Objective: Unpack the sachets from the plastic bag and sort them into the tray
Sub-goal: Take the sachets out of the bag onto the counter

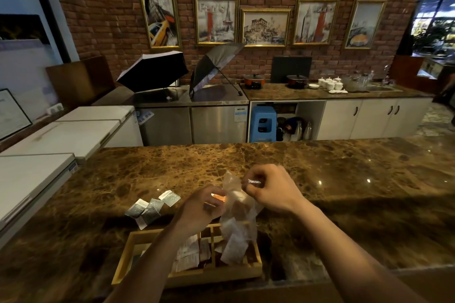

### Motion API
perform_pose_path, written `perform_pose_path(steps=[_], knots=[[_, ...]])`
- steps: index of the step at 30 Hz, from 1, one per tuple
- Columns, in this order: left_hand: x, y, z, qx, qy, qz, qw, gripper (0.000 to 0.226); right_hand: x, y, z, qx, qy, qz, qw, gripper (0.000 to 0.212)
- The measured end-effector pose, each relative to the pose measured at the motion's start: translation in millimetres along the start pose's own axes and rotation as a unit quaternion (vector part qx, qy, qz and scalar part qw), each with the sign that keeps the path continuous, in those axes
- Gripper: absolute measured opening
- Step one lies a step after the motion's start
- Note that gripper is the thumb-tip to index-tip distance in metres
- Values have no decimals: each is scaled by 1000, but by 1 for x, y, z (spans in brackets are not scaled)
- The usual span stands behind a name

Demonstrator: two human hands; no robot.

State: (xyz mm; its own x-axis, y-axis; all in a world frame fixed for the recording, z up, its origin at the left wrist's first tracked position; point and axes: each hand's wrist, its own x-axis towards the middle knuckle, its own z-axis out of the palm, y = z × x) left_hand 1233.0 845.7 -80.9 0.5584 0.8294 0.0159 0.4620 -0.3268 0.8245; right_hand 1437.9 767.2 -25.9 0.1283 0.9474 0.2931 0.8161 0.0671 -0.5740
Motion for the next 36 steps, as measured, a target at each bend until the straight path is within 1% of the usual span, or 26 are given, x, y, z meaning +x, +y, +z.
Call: perform_pose_path(steps=[3,6,12,14,16,19,21,22,24,25,26,28,29,31,33,36], knots=[[0,-1,0,2,8,10,1000,20,-3,-3,-1,33,-21,-24,999,4],[1,-2,0,9,20,8,1000,22,-4,-7,0,53,-24,-43,997,6],[0,-4,-4,15,56,25,998,28,-8,-11,2,82,-5,-74,994,6],[-1,-5,-4,20,50,29,998,25,-8,-12,2,82,0,-82,993,9],[-1,-7,-5,40,29,41,998,20,-10,-14,3,76,-13,-82,994,11],[-2,-7,-6,47,18,54,997,15,-11,-13,3,88,-4,-80,993,12],[-3,-6,-7,69,18,50,996,13,-12,-14,5,82,-29,-85,993,14],[-4,-6,-7,83,20,50,995,14,-13,-15,6,87,-39,-85,992,13],[-3,-7,-7,76,21,48,996,15,-12,-13,6,126,-30,-69,989,10],[-4,-8,-6,63,17,44,997,16,-11,-12,5,141,-29,-56,988,13],[-4,-8,-6,54,14,39,998,18,-11,-10,5,143,-41,-41,988,25],[-5,-10,-5,41,20,38,998,21,-12,-2,8,139,-69,-4,988,55],[-5,-12,-4,33,26,37,998,21,-13,2,9,146,-72,21,986,65],[-5,-15,-3,20,37,31,999,23,-16,10,9,164,-68,52,983,71],[-4,-15,-2,12,48,22,999,28,-19,18,10,145,-82,52,985,62],[-1,-11,-1,-9,54,32,998,36,-22,23,12,127,-98,38,986,34]])
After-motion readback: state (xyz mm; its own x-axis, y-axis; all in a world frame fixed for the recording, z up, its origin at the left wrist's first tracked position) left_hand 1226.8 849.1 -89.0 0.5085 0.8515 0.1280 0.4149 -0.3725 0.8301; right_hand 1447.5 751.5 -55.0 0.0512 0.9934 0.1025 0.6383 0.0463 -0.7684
